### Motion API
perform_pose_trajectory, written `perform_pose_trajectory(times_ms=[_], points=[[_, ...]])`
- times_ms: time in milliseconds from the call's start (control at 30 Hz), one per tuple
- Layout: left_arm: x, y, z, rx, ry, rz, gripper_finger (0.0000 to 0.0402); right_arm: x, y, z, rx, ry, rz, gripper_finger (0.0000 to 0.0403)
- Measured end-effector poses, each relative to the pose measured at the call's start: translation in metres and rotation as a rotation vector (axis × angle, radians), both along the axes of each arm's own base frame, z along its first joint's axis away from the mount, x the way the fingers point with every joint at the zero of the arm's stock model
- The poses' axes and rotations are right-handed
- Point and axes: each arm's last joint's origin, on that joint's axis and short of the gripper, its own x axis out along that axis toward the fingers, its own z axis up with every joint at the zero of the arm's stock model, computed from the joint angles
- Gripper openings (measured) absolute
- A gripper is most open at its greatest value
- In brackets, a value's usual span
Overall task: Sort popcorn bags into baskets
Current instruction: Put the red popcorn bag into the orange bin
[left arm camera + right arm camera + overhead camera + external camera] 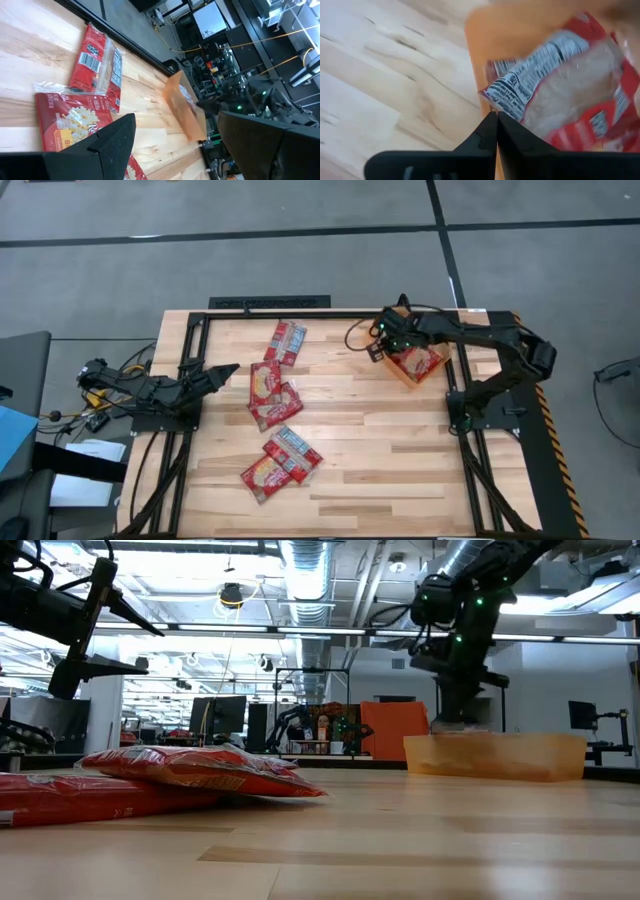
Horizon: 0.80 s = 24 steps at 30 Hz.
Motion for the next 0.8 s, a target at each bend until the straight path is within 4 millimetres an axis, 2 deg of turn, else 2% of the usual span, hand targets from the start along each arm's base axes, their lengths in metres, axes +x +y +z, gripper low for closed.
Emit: perform_pose_trajectory(times_ms=[200,333,467,800], points=[[0.0,0.0,0.0,-0.001,-0.001,0.001,0.027,0.002,-0.002,0.03,-0.07,-0.007,0.099,0.0031],[0.0,0.0,0.0,-0.001,-0.001,0.001,0.027,-0.006,0.003,0.036,-0.04,0.054,0.113,0.0019],[0.0,0.0,0.0,-0.001,-0.001,0.001,0.027,-0.013,0.007,0.028,0.026,0.168,0.134,0.0016],[0.0,0.0,0.0,-0.011,-0.008,-0.005,0.027,0.005,-0.007,-0.007,0.08,0.265,0.175,0.0023]])
